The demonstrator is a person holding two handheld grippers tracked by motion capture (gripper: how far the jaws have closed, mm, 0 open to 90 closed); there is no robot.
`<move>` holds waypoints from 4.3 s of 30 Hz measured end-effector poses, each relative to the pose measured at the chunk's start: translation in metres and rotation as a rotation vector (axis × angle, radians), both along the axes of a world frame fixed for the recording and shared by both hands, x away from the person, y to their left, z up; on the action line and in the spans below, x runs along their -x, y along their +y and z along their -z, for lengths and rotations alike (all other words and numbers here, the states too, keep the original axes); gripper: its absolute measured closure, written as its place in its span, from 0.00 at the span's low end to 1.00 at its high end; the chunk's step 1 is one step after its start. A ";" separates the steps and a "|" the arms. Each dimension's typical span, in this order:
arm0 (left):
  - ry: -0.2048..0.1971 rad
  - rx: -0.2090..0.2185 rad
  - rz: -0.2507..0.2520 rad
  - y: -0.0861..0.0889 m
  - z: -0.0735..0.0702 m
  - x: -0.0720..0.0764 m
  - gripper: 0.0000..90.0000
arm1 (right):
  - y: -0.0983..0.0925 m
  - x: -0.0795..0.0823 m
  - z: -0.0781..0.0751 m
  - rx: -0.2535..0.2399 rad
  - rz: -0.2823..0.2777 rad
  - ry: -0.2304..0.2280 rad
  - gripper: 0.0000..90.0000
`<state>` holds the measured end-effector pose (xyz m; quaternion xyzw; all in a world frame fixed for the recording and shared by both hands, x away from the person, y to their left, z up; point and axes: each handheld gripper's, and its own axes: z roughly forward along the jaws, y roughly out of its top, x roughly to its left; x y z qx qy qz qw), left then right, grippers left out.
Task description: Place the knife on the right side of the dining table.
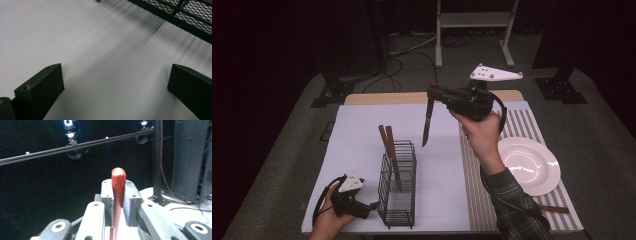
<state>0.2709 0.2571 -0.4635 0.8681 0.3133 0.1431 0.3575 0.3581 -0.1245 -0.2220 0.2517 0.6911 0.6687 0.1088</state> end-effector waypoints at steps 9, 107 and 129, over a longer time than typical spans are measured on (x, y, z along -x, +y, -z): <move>0.000 0.001 0.000 0.000 0.000 0.000 0.00 | -0.032 -0.010 0.008 0.019 0.104 0.006 0.89; -0.001 0.002 -0.001 0.000 0.000 0.000 0.00 | -0.195 -0.063 0.148 0.100 0.662 0.168 0.78; -0.001 0.002 -0.001 0.000 0.000 0.000 0.00 | -0.215 -0.060 0.160 0.155 0.707 0.227 0.70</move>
